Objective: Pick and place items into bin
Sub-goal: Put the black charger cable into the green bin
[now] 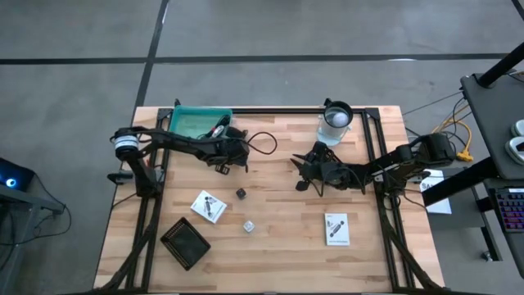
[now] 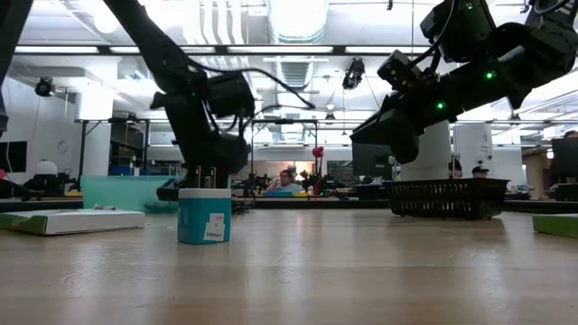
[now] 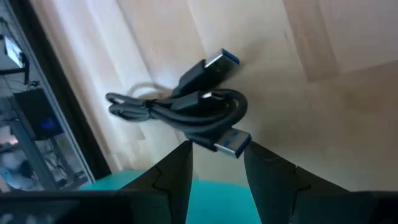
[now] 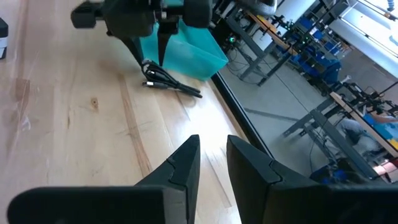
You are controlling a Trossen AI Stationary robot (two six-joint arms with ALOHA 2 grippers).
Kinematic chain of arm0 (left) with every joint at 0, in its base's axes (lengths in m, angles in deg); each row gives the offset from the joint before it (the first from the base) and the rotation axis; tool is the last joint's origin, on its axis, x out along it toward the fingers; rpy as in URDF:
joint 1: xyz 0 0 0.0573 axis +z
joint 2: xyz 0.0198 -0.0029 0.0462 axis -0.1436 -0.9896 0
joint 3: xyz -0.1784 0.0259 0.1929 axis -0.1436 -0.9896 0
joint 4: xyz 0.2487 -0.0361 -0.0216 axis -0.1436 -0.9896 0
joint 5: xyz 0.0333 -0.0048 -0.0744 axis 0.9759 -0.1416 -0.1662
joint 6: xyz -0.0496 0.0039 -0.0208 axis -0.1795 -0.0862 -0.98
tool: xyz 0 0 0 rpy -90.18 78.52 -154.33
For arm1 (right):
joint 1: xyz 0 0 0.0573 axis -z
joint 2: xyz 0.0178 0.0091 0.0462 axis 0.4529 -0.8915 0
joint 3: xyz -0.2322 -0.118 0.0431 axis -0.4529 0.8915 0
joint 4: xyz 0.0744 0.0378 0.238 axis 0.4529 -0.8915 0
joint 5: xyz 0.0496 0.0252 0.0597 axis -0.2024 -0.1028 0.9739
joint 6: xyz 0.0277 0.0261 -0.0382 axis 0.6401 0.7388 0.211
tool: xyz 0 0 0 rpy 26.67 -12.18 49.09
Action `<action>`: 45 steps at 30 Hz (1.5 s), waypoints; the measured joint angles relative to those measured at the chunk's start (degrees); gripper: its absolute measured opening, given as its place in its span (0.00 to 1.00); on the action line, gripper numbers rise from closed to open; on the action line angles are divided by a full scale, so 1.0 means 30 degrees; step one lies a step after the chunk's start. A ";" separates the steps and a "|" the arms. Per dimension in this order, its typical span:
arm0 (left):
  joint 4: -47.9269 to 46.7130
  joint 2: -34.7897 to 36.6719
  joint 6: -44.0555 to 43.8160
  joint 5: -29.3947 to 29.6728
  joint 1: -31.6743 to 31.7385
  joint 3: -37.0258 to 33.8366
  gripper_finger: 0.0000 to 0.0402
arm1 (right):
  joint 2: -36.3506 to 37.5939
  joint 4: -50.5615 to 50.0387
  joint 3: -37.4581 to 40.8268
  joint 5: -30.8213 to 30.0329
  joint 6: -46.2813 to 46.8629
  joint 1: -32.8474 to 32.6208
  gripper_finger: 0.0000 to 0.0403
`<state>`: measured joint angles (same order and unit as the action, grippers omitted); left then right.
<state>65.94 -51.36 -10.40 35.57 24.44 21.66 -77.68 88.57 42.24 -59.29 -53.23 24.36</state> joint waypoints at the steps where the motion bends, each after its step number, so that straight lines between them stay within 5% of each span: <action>1: 0.0230 -0.0206 0.0428 0.0030 0.0009 -0.0007 0.32 | 0.0000 -0.0004 -0.0002 0.0000 -0.0005 0.0000 0.17; 45: 0.2827 -0.0718 0.3803 0.0418 -0.1812 0.1931 0.32 | 0.0007 -0.0378 -0.0036 0.0005 0.0007 -0.0015 0.17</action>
<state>74.42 -53.52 1.01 36.82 19.01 27.45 -77.66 87.44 42.13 -59.27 -53.21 24.32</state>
